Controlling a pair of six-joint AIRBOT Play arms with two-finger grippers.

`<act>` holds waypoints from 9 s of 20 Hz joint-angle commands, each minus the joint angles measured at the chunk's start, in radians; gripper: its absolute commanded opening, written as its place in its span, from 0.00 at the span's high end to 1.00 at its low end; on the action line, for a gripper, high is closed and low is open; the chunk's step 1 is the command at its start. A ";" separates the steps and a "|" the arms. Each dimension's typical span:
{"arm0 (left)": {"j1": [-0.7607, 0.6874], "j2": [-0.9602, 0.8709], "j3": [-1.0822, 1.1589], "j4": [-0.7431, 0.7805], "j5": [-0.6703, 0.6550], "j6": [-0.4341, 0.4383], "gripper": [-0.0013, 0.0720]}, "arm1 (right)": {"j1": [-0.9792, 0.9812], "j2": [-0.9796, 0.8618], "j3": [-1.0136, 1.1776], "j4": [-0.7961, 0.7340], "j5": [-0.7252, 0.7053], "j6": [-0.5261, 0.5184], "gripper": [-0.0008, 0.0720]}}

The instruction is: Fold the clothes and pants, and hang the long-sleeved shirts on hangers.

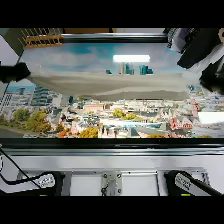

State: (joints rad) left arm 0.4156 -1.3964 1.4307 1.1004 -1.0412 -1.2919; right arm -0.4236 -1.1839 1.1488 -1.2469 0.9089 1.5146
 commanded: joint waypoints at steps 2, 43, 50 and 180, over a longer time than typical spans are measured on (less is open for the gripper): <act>0.106 0.149 -0.489 0.014 0.089 0.157 0.97 | -0.043 0.130 -0.435 -0.078 -0.026 -0.099 0.98; 0.247 0.215 -0.771 0.031 0.101 0.271 0.97 | 0.064 -0.685 0.243 0.283 -0.310 0.098 0.28; 0.247 0.215 -0.771 0.035 0.100 0.271 0.97 | 0.072 -0.545 0.210 0.072 -0.179 0.098 0.98; -0.032 -0.291 -0.275 -0.079 0.245 -0.362 0.59 | 0.158 -0.509 0.012 0.239 -0.307 0.243 0.35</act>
State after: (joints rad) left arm 0.4057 -1.6600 1.1172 1.0203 -0.7856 -1.6535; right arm -0.3031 -1.6810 1.1641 -1.0061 0.6796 1.7576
